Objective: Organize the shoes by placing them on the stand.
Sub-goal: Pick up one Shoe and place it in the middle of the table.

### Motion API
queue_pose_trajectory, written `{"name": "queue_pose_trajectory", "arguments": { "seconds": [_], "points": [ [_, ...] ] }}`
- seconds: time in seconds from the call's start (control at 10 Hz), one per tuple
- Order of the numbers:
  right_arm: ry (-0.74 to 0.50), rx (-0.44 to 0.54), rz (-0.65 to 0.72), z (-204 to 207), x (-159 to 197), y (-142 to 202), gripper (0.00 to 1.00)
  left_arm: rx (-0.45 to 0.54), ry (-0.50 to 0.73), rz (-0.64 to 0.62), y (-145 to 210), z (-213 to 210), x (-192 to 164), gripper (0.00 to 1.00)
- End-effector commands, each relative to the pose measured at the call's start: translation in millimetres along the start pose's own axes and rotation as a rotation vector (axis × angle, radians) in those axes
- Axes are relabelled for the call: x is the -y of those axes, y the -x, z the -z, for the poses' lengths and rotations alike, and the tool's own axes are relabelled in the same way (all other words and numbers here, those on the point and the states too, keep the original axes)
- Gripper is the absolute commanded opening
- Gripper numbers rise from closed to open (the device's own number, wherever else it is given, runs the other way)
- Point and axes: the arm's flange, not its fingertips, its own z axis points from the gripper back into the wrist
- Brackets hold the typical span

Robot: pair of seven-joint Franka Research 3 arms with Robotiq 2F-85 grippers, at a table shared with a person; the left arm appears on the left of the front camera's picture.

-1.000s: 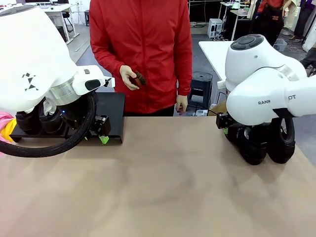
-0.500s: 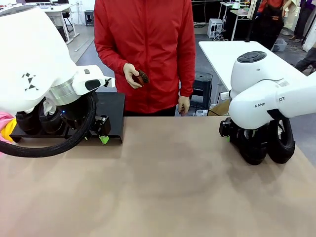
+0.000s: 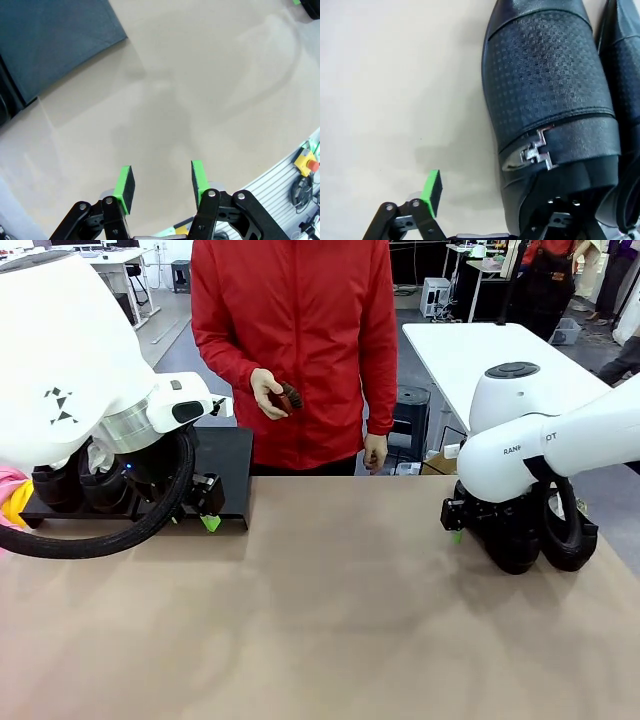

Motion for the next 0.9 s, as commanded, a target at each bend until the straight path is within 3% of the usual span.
{"name": "queue_pose_trajectory", "arguments": {
  "seconds": [0.0, 0.2, 0.3, 0.8],
  "points": [
    [-0.033, 0.005, -0.011, -1, 7, -9, 0.51, -0.004, 0.001, -0.008, 1, -3, -1, 0.61],
    [-0.040, 0.006, 0.002, 1, 9, -9, 0.12, -0.004, 0.001, -0.008, 1, -3, -1, 0.61],
    [-0.042, 0.009, 0.008, 0, 10, -9, 0.00, -0.004, 0.001, -0.008, 1, -3, -1, 0.61],
    [-0.048, 0.014, 0.026, -6, 20, -9, 0.00, -0.004, 0.001, -0.008, 1, -3, -1, 0.61]
  ]
}}
